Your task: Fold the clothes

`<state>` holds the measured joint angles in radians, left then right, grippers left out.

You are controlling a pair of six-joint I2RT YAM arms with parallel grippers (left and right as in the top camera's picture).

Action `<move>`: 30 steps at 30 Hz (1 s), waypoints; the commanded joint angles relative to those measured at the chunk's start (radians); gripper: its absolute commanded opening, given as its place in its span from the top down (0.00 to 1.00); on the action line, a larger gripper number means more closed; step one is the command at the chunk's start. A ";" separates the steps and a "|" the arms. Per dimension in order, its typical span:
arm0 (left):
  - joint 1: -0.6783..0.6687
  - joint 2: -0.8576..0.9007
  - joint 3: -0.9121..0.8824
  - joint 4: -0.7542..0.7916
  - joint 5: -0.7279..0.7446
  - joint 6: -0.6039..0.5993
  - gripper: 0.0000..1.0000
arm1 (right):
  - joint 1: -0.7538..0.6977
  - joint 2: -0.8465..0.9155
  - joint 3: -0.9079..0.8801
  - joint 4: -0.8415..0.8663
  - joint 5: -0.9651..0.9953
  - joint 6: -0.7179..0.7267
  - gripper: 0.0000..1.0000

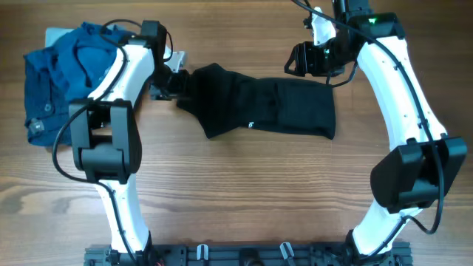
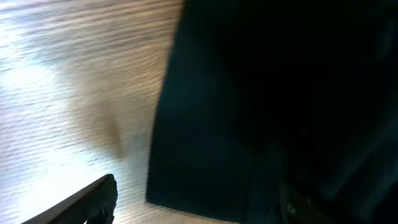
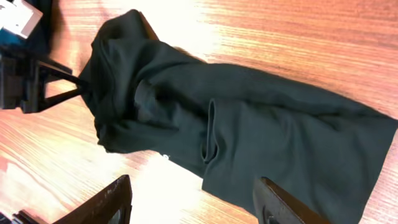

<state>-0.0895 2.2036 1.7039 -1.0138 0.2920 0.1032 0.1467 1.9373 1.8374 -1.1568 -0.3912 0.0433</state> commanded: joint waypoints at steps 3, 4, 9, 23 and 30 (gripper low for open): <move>0.005 -0.010 -0.090 0.110 0.071 0.109 0.30 | -0.005 -0.004 0.017 -0.008 0.011 -0.016 0.38; 0.005 -0.010 -0.104 0.123 0.082 0.110 0.42 | -0.005 -0.004 0.017 -0.008 0.011 -0.016 0.39; 0.003 -0.010 -0.116 0.129 0.122 0.109 0.96 | -0.005 -0.004 0.017 -0.008 0.014 -0.016 0.41; 0.050 -0.280 -0.116 0.095 0.027 -0.045 0.96 | -0.011 -0.003 0.014 -0.034 0.179 0.071 0.45; 0.049 -0.367 -0.116 0.052 -0.058 -0.068 0.96 | -0.010 0.008 -0.132 0.072 0.085 0.125 0.91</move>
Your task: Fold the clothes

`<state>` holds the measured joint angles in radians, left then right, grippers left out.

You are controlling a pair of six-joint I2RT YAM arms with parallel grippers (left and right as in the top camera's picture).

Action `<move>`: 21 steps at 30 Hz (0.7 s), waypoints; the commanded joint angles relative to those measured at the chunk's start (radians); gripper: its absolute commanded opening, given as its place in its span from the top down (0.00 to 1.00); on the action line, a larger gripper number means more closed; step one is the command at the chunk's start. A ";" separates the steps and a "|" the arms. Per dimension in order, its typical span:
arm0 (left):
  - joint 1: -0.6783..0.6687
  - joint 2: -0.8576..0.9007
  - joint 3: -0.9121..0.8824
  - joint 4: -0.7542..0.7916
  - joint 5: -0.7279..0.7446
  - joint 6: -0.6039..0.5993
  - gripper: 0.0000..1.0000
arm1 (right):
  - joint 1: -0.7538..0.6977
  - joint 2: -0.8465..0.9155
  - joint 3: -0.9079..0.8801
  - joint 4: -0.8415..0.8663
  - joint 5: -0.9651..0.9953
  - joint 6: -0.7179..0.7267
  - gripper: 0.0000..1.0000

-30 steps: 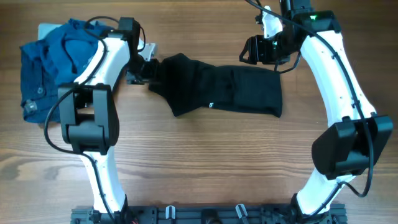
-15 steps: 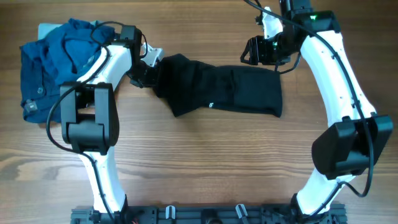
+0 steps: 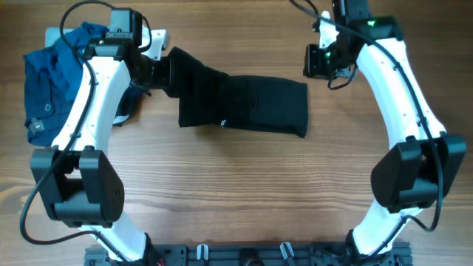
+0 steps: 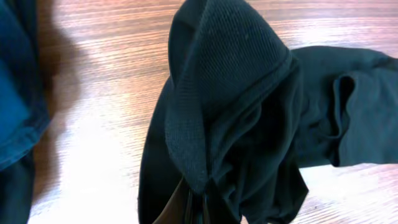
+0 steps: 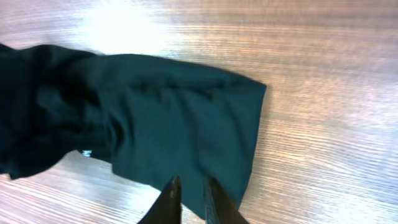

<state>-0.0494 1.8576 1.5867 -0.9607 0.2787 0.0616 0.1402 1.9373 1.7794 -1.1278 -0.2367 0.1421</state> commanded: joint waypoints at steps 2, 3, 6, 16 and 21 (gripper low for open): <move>-0.002 -0.023 0.001 0.002 -0.044 -0.026 0.96 | -0.003 0.011 -0.168 0.124 -0.130 0.049 0.95; -0.011 -0.024 0.001 0.003 -0.044 -0.026 0.96 | -0.003 0.012 -0.228 0.174 -0.155 0.054 0.96; -0.040 -0.027 0.002 0.010 -0.044 -0.026 0.96 | -0.003 0.017 -0.363 0.289 -0.184 0.077 0.96; -0.233 -0.087 0.019 0.157 -0.031 -0.071 0.96 | -0.003 0.025 -0.628 0.564 -0.163 0.199 0.96; -0.399 -0.090 0.019 0.211 -0.023 -0.069 0.96 | -0.004 0.054 -0.642 0.593 -0.165 0.228 0.96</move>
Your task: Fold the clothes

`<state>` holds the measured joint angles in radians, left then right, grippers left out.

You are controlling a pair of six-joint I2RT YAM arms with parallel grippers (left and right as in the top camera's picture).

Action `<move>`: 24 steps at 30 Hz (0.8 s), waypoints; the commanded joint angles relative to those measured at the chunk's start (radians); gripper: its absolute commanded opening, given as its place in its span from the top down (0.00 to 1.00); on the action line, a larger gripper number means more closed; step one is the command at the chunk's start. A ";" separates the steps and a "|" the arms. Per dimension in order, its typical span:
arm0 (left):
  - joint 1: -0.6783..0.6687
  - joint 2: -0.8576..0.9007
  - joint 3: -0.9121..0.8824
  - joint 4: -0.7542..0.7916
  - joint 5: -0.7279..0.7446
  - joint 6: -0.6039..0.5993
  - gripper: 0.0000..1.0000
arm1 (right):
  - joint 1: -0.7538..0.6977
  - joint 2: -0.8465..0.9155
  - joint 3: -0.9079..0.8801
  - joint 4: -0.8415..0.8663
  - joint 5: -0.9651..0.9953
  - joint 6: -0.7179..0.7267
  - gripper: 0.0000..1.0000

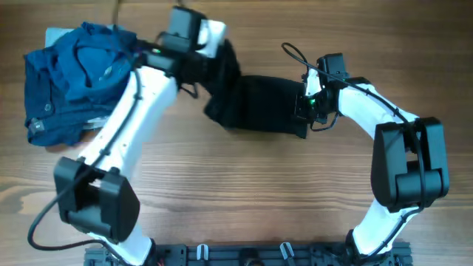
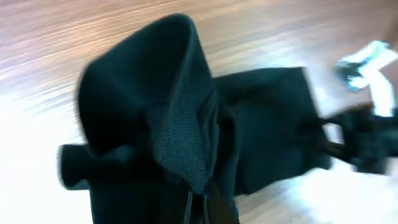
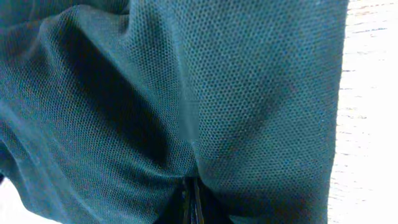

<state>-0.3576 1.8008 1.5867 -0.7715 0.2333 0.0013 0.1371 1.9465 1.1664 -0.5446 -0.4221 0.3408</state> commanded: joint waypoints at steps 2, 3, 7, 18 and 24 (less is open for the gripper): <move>-0.182 -0.032 0.019 0.049 0.014 -0.006 0.96 | -0.001 0.049 -0.029 0.010 0.021 0.044 0.95; -0.219 -0.032 0.019 0.055 -0.014 -0.006 0.96 | -0.004 0.049 -0.029 0.015 0.021 0.055 0.96; -0.301 -0.009 0.018 0.063 -0.074 -0.006 0.96 | -0.071 0.035 -0.004 0.027 -0.118 0.051 0.96; -0.338 0.060 0.018 0.160 -0.055 -0.010 0.96 | -0.471 -0.391 0.129 0.002 -0.372 0.054 0.87; -0.396 0.095 0.018 0.295 0.103 -0.019 0.00 | -0.517 -0.422 0.129 -0.034 -0.363 0.051 0.74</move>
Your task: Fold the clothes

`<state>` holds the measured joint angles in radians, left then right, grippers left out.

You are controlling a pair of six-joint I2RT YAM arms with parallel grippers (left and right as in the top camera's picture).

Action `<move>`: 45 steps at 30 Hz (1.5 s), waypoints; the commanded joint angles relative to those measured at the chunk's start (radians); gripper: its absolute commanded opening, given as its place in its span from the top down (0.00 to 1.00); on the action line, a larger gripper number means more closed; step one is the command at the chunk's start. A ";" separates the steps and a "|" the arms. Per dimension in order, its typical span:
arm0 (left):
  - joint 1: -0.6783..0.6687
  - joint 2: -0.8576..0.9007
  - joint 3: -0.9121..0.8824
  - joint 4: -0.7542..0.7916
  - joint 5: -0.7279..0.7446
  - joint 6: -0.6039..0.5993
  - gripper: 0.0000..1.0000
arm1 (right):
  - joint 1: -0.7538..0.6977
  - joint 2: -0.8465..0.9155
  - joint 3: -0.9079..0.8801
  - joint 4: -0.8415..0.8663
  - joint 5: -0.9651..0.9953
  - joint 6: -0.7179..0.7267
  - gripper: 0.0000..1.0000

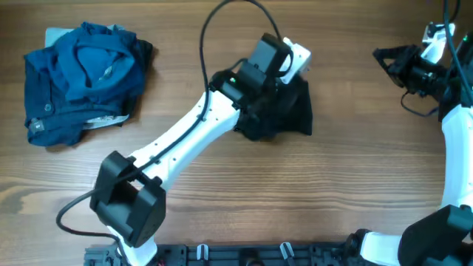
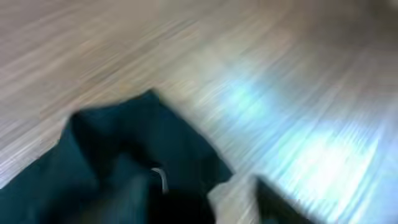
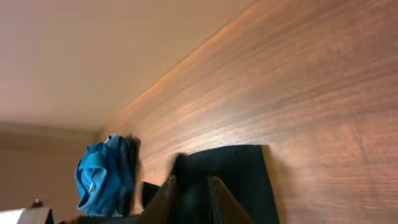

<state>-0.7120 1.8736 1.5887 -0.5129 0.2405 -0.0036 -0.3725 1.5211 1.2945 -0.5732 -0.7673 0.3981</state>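
A black garment (image 1: 284, 111) lies as a compact doubled-over bundle on the wooden table, right of centre. My left gripper (image 1: 275, 74) hovers just over its far edge. In the blurred left wrist view its jaws stand apart, with the black cloth (image 2: 124, 168) below at the left and one dark finger (image 2: 273, 199) over bare wood. My right gripper (image 1: 380, 53) is far off at the back right, slightly open and holding nothing. Its wrist view looks back across the table at the black garment (image 3: 230, 180) beyond the fingertips (image 3: 171, 186).
A heap of blue clothes (image 1: 81, 74) sits at the back left corner, also seen in the right wrist view as the blue heap (image 3: 99, 180). The left arm (image 1: 185, 140) stretches diagonally across the table's middle. Bare wood (image 1: 355, 185) surrounds the bundle.
The left gripper went from holding the garment's left end near the back centre to open over the bundle further right. The right gripper let go of the right edge and withdrew to the far right.
First the black garment lay stretched out, with both grippers open near its two ends. Then the left gripper was shut on the left end. Later that end was further right while the right gripper pinched the right edge. Now the garment is doubled over and both grippers are free.
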 commanded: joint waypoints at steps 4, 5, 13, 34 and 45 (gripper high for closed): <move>-0.056 0.009 0.016 0.091 0.046 -0.097 0.00 | -0.007 0.004 0.001 -0.010 -0.007 -0.008 0.70; -0.038 -0.008 0.016 0.090 0.034 -0.118 0.00 | -0.007 0.004 0.001 -0.015 0.002 -0.014 0.70; 0.279 -0.241 0.016 0.002 -0.090 -0.241 0.00 | 0.169 0.103 -0.001 -0.082 0.014 -0.256 0.58; 0.435 -0.239 0.016 -0.190 -0.112 -0.236 0.00 | 0.568 0.416 0.001 0.049 0.202 -0.348 0.96; 0.435 -0.235 0.015 -0.211 -0.150 -0.236 0.00 | 0.387 0.176 0.003 -0.066 0.158 -0.191 0.96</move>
<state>-0.2810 1.6253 1.6005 -0.7193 0.1192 -0.2310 0.0708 1.7748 1.2938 -0.6006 -0.5835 0.1371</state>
